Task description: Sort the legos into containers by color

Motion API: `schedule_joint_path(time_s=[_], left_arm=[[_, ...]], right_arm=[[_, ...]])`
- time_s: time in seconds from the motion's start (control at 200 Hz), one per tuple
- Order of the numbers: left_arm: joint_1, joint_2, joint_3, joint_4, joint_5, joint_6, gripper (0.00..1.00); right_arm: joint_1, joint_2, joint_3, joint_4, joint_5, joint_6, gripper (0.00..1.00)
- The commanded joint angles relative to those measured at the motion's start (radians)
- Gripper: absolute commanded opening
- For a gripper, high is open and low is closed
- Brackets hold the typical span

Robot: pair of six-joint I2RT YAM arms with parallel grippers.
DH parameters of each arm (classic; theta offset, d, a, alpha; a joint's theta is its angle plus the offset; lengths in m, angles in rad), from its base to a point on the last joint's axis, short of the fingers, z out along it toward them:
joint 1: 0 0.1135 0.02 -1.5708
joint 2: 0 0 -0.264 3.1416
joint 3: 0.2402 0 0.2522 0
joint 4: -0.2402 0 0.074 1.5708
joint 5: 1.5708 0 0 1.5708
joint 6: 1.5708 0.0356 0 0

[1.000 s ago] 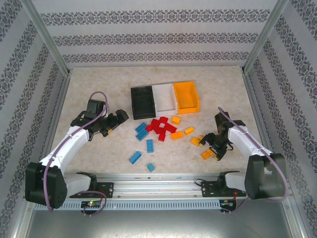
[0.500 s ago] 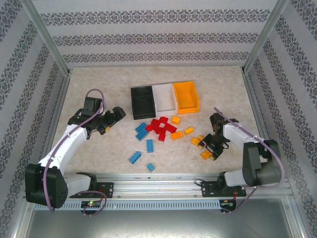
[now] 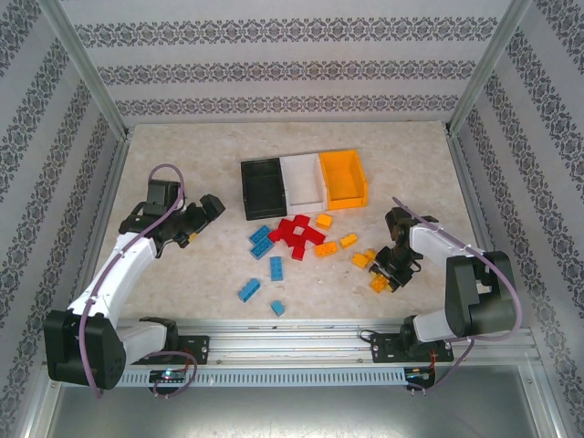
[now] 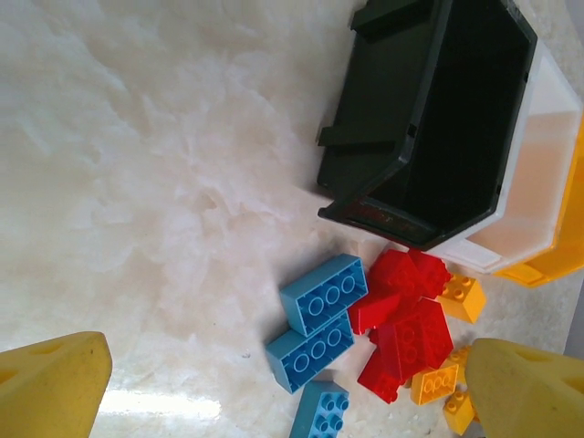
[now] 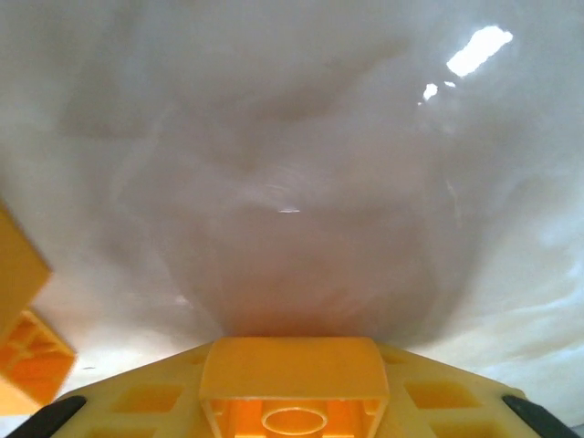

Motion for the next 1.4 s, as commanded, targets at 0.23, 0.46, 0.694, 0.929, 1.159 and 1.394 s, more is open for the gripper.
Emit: schedule_joint_path(time_s=[0.23, 0.46, 0.694, 0.929, 1.159, 1.394], left_arm=[[0.026, 0.061, 0.006, 0.086, 0.082, -0.045, 1.00], [0.030, 0.084, 0.033, 0.086, 0.111, -0.023, 1.00], [0.035, 0.109, 0.030, 0.121, 0.173, -0.026, 1.00], [0.035, 0.117, 0.016, 0.127, 0.215, -0.020, 1.00], [0.036, 0.127, 0.023, 0.142, 0.218, -0.065, 1.00], [0.035, 0.114, 0.042, 0.146, 0.203, -0.191, 1.00]], right_arm=[[-0.016, -0.100, 0.107, -0.080, 0.032, -0.061, 0.34], [-0.031, -0.168, 0.197, -0.106, 0.028, -0.078, 0.34], [-0.028, -0.183, 0.330, -0.102, 0.009, -0.125, 0.33], [-0.009, -0.107, 0.508, -0.130, 0.040, -0.247, 0.31], [0.019, 0.041, 0.704, -0.112, 0.030, -0.342, 0.31], [0.060, 0.310, 1.004, -0.174, 0.017, -0.395, 0.30]])
